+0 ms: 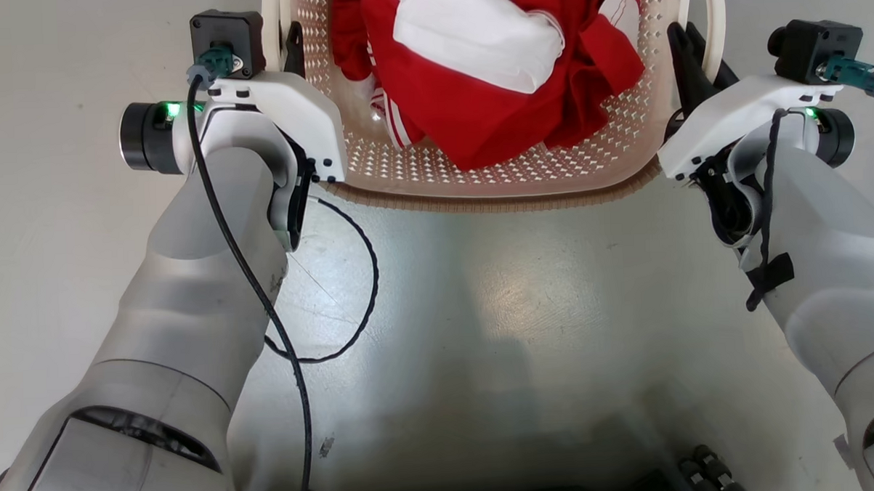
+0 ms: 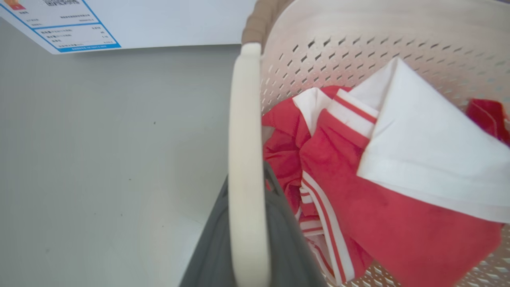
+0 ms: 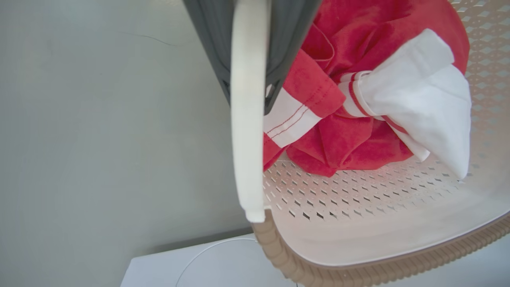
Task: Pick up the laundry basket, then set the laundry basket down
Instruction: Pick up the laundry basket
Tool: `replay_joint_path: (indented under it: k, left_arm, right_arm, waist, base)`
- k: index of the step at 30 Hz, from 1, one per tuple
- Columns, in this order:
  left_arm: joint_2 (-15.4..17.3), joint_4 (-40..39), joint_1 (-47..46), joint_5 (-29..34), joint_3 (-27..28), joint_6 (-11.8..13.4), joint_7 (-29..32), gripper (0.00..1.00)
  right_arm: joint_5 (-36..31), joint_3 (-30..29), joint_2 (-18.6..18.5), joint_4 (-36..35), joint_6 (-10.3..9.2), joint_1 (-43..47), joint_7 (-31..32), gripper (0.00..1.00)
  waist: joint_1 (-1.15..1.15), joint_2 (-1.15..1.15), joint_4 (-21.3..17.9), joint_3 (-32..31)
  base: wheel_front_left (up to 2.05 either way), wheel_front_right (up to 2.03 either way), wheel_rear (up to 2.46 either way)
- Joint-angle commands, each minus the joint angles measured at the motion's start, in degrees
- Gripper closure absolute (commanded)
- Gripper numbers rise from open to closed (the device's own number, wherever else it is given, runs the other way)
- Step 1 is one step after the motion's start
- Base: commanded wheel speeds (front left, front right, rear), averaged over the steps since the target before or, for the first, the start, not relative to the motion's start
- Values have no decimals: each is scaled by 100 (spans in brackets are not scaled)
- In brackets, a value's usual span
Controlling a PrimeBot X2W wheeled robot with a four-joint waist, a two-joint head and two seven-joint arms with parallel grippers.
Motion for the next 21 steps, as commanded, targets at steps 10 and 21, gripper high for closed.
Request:
replay_joint_path:
  k: [10,21]
  left_arm:
    - [126,109,413,-480,-303,25,19,100]
    - [126,137,1161,-1114,-805,36,365,100]
  right_arm:
    - [283,442,154,394,36,423,18,100]
    - [448,718,371,880,36,826,318,100]
  waist:
    - [0,0,63,-627]
    - [0,0,90,-1802]
  base:
    - [0,0,0]
    - [0,0,0]
